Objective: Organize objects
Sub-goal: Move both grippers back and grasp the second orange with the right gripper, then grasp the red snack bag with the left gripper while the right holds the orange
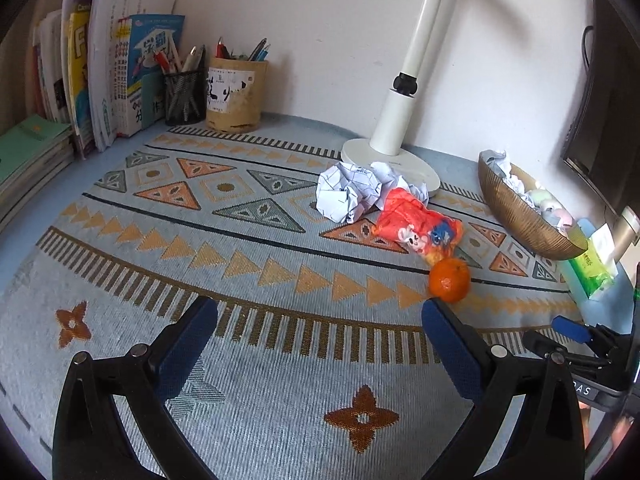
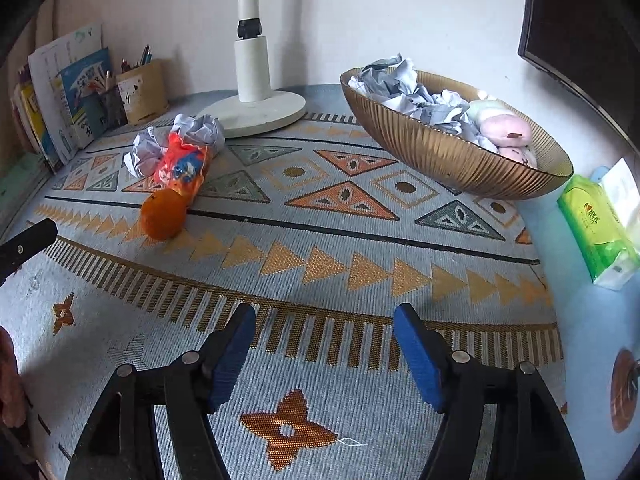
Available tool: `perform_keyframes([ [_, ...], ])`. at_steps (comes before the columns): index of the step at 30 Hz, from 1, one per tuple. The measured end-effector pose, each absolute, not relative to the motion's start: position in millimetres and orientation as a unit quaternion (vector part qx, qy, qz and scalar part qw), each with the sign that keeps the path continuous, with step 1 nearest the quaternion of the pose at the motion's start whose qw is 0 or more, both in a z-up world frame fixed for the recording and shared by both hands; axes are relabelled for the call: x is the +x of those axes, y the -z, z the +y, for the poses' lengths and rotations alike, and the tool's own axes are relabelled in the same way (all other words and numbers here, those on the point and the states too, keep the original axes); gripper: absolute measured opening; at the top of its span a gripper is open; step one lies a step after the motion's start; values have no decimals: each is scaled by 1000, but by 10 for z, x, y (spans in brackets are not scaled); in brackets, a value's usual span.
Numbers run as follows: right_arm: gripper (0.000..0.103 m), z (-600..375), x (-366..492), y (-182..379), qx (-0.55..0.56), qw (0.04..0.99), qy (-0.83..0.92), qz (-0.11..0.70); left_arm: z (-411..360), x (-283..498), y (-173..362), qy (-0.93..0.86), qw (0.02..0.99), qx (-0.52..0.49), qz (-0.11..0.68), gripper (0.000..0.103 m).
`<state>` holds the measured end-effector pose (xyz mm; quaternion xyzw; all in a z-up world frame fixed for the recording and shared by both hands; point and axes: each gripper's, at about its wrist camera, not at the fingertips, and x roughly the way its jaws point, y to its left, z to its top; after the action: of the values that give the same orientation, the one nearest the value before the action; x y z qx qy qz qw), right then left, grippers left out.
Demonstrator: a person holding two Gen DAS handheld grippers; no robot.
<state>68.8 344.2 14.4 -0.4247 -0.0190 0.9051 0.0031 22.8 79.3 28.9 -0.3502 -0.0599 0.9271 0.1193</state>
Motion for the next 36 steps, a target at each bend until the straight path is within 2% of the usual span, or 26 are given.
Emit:
perform_keyframes([
  [2, 70, 3371, 675, -163, -430, -1, -902, -23, 795, 238, -297, -929, 118, -347, -58, 102],
  [5, 69, 3183, 593, -298, -455, -74, -887, 23, 766, 259, -310, -930, 123, -339, -66, 102],
  [8, 69, 2943, 403, -467, -454, -109, -884, 31, 685, 285, -329, -933, 121, -328, -86, 102],
  [12, 68, 2602, 60, -400, -454, -111, -884, 1, 591, 287, -344, -934, 120, -318, -111, 102],
  [13, 63, 2543, -14, -338, -460, -114, -881, 0, 574, 285, -345, -933, 121, -318, -115, 102],
  [14, 46, 2468, -94, -266, -470, -112, -876, -4, 569, 277, -343, -932, 123, -320, -117, 102],
  [15, 38, 2411, -152, -188, -480, -96, -872, -21, 569, 272, -343, -932, 123, -321, -117, 102],
  [16, 35, 2413, -165, -190, -475, -94, -875, -22, 578, 259, -340, -931, 123, -325, -115, 102],
  [21, 35, 2905, 189, -405, -424, -77, -903, 3, 768, 74, -369, -907, 161, -373, -113, 102],
  [25, 35, 3464, 321, -240, -428, -16, -904, 8, 1210, -352, -379, -867, 182, -443, -140, 101],
  [28, 35, 3659, 320, -121, -434, -41, -898, 55, 1561, -644, -251, -844, 194, -472, -165, 101],
  [30, 35, 3608, 365, -220, -405, -46, -912, 43, 1727, -771, -160, -843, 176, -476, -177, 99],
  [32, 36, 3582, 394, -271, -390, -53, -918, 41, 1810, -854, -110, -850, 149, -471, -185, 94],
  [33, 36, 3586, 401, -261, -392, -53, -917, 44, 1865, -879, -118, -857, 137, -466, -172, 72],
  [36, 36, 3653, 376, -238, -397, -45, -915, 59, 1993, -873, -127, -861, 146, -470, -124, 53],
])
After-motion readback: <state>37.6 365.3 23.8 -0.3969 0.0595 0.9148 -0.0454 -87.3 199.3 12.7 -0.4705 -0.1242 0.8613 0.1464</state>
